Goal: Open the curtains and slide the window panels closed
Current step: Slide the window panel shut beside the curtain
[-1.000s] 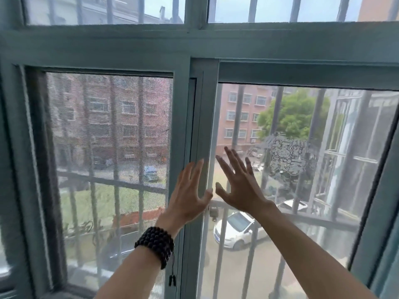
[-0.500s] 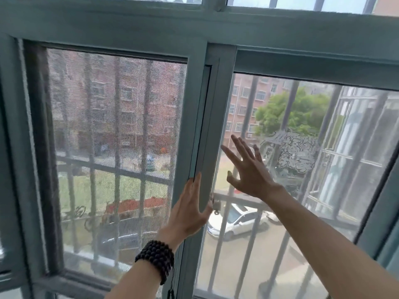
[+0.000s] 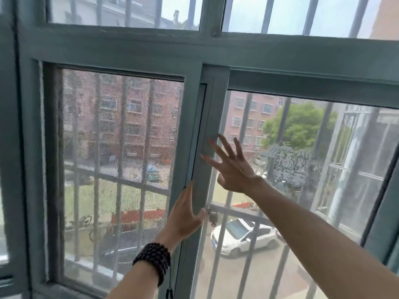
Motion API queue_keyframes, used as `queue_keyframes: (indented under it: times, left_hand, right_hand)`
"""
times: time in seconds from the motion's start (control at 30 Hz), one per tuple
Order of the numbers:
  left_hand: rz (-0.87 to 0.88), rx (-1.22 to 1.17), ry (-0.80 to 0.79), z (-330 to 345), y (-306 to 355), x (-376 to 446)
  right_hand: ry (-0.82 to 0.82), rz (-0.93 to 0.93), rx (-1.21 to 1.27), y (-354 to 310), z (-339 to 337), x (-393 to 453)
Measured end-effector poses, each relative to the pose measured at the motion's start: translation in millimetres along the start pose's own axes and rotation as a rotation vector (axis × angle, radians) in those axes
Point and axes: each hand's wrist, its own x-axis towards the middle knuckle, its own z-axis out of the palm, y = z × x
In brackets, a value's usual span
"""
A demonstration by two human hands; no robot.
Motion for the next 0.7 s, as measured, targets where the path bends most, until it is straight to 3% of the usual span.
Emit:
queue_keyframes:
  times: [0.13,0.4,0.7]
  left_hand:
    - [-0.029,-0.017,-0.022,-7,1,-4]
    - [-0.048,-0.089,0.076,-4,8,-7]
    - [0.002,-0.076,0.129,-2,11,-6]
  right_hand:
    - [0.006,-0.021,-0.131,7,-1,6]
    - [-0.065,-0.073,-0.116,5,-7,27]
    - [-0.020,-0.010,-0.150,2,-4,26]
